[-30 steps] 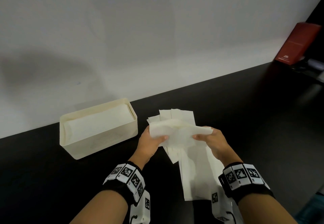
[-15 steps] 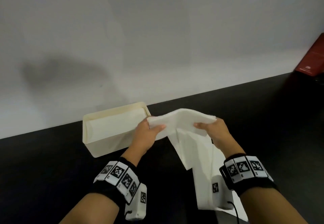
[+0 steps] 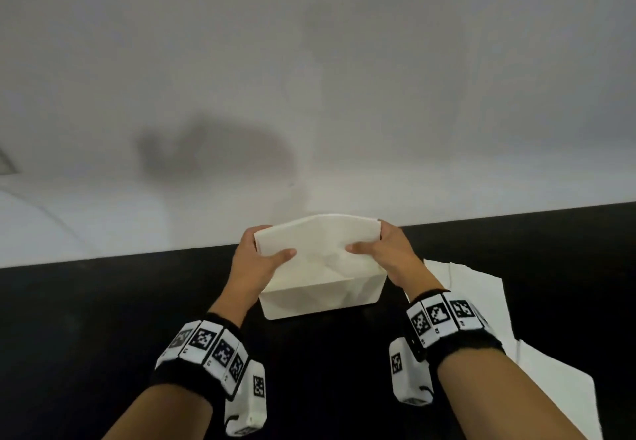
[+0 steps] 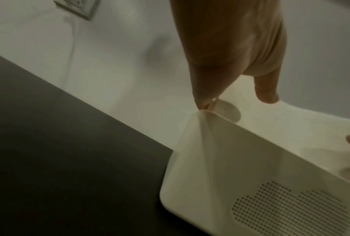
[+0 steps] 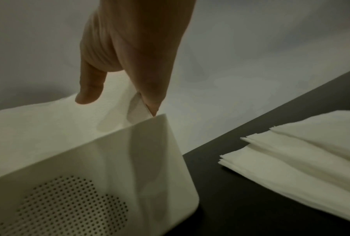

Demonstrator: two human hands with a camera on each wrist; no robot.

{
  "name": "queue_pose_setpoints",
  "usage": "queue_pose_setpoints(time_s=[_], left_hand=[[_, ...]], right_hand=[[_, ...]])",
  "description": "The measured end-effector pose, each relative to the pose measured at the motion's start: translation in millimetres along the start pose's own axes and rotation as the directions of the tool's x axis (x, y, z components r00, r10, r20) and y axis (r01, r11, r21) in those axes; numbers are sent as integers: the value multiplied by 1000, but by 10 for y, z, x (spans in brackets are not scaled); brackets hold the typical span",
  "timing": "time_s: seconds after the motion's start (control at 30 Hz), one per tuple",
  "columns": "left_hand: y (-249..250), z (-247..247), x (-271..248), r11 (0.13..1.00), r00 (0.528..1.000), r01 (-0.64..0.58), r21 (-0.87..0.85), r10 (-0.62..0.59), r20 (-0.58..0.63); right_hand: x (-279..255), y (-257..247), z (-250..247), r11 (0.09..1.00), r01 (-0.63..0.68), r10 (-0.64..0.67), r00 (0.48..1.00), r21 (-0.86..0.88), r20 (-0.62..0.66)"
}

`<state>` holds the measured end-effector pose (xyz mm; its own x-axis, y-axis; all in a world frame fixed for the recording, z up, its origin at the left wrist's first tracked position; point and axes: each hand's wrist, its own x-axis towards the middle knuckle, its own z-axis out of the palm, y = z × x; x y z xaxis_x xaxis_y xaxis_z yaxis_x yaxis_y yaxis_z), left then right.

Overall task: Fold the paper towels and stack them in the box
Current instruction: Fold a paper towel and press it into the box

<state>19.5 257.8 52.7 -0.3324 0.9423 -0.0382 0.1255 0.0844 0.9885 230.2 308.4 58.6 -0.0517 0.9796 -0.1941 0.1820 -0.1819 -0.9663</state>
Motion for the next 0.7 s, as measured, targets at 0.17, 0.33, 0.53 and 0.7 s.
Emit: queue_pose_setpoints(time_s=[0.17,0.33,0.53,0.7], left_hand=[[-27,47,53,1000,999,0,19,-1,46],[-89,99,79,1000,999,13,-26,-12,36],[-55,65,88,1000,998,-13,0,13,61],[212,-110,162,926,986,-155,345,167,-4]], right_hand=[[89,-5,36,1000,-3,3,1000,23,-19],[158,40,26,997,-16,18,1000,71,-20],[170,30,28,1000,-1,2,1000,-29,24],[67,-229,-55,983,70,-81,995,-169,-64]])
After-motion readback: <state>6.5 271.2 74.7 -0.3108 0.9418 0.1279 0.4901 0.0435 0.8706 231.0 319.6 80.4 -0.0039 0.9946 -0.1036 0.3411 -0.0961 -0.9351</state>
